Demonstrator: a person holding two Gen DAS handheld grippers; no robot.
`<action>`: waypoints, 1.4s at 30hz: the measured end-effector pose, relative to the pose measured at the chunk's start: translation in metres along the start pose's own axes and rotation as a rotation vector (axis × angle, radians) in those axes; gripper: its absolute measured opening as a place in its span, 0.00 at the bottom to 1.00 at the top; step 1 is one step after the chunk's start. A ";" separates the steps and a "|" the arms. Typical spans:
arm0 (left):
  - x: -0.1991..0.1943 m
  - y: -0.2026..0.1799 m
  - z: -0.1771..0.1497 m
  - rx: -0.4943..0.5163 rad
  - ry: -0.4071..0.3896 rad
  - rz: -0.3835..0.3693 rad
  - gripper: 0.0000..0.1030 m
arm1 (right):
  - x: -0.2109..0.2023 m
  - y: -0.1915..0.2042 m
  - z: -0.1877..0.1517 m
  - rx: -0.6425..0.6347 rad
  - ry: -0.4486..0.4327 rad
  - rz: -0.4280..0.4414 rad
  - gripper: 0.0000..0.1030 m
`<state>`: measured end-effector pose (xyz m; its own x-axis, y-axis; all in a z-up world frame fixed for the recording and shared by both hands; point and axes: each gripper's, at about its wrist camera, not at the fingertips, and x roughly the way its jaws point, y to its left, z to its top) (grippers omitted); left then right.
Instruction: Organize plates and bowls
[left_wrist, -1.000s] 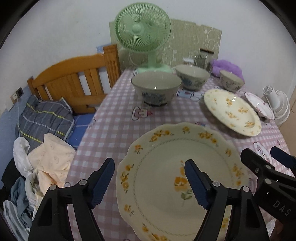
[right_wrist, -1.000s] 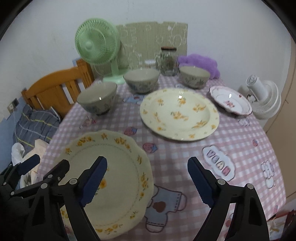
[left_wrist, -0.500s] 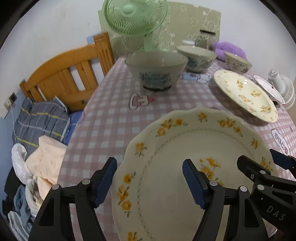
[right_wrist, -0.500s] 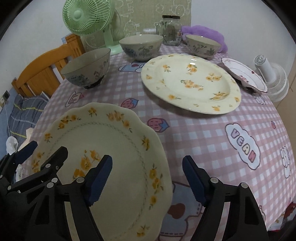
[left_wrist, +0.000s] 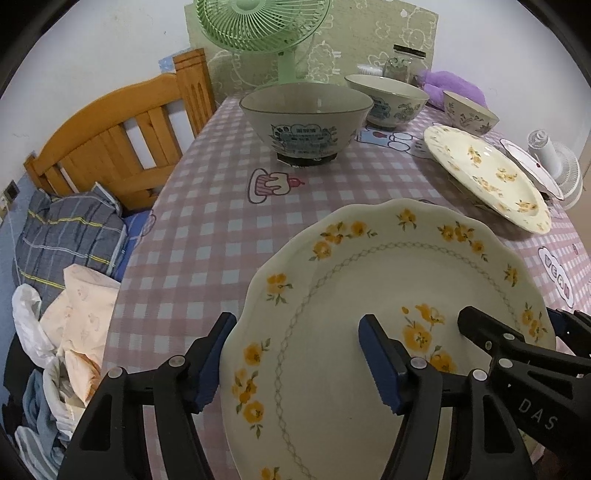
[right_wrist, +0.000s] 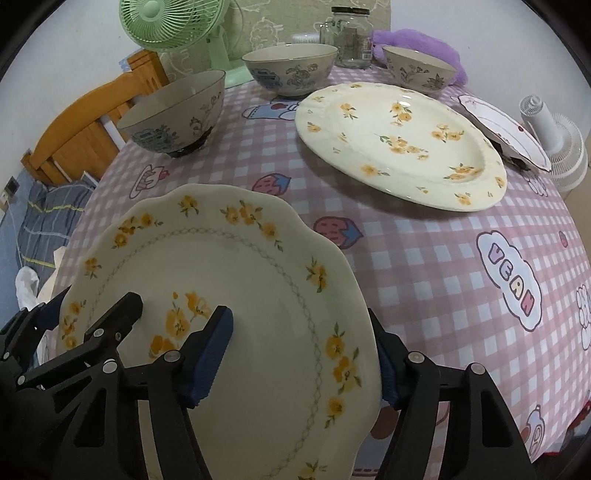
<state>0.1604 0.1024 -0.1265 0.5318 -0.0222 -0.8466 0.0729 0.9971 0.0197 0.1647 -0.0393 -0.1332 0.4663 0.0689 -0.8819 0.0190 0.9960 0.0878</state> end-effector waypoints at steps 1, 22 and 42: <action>0.000 0.001 0.001 0.002 0.011 -0.015 0.67 | -0.001 0.001 0.000 -0.002 0.003 -0.004 0.70; -0.037 -0.075 0.006 0.074 0.032 -0.149 0.67 | -0.056 -0.070 -0.008 0.085 -0.023 -0.114 0.70; -0.043 -0.215 0.007 0.001 0.024 -0.091 0.67 | -0.068 -0.215 0.001 0.033 -0.028 -0.070 0.70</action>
<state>0.1277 -0.1111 -0.0903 0.5025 -0.1108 -0.8574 0.1208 0.9910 -0.0572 0.1299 -0.2578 -0.0915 0.4869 -0.0030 -0.8734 0.0816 0.9958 0.0421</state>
